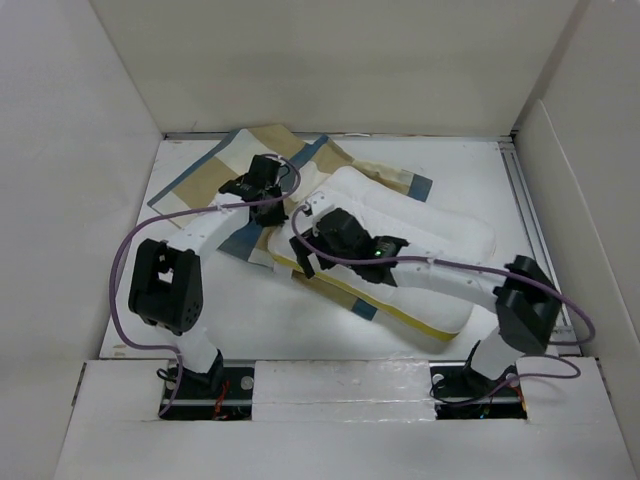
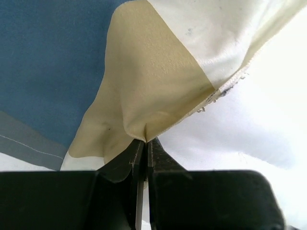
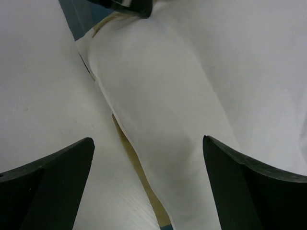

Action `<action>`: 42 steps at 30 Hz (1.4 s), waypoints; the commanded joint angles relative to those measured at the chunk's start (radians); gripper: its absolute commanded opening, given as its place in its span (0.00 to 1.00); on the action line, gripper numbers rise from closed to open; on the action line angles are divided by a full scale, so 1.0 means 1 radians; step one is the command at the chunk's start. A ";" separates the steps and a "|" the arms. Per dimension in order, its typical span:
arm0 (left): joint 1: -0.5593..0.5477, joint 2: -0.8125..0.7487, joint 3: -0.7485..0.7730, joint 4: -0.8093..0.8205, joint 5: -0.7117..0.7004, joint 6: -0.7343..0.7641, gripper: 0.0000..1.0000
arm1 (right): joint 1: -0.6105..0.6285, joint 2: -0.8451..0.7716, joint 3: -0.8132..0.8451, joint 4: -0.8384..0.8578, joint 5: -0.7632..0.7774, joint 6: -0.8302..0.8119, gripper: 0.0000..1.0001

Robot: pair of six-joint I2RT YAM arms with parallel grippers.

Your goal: Put the pillow into the pillowcase

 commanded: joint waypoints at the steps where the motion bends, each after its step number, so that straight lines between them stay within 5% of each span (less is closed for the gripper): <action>1: -0.007 -0.070 0.059 -0.072 -0.014 -0.011 0.00 | 0.062 0.125 0.111 0.089 0.118 -0.074 1.00; 7: -0.007 -0.121 0.049 -0.090 -0.003 0.007 0.00 | 0.082 0.279 0.130 0.261 0.233 -0.092 0.98; 8: -0.007 -0.132 0.049 -0.090 -0.003 0.007 0.00 | 0.082 0.302 0.141 0.261 0.265 -0.060 0.76; 11: -0.007 -0.155 0.027 -0.099 0.006 0.016 0.00 | 0.045 0.302 0.153 0.272 0.284 -0.022 0.40; 12: -0.007 -0.167 0.026 -0.099 0.006 0.026 0.00 | 0.036 0.302 0.153 0.296 0.266 -0.008 0.00; 26: -0.027 -0.242 -0.012 -0.018 0.250 -0.017 0.00 | -0.041 0.279 0.259 0.293 0.187 0.073 0.00; 33: -0.185 -0.158 0.146 -0.020 0.210 -0.088 0.00 | -0.041 0.363 0.291 0.319 0.129 0.234 0.00; 42: -0.194 -0.206 0.069 0.011 0.112 -0.165 0.00 | -0.205 0.111 -0.129 0.659 0.124 0.483 0.00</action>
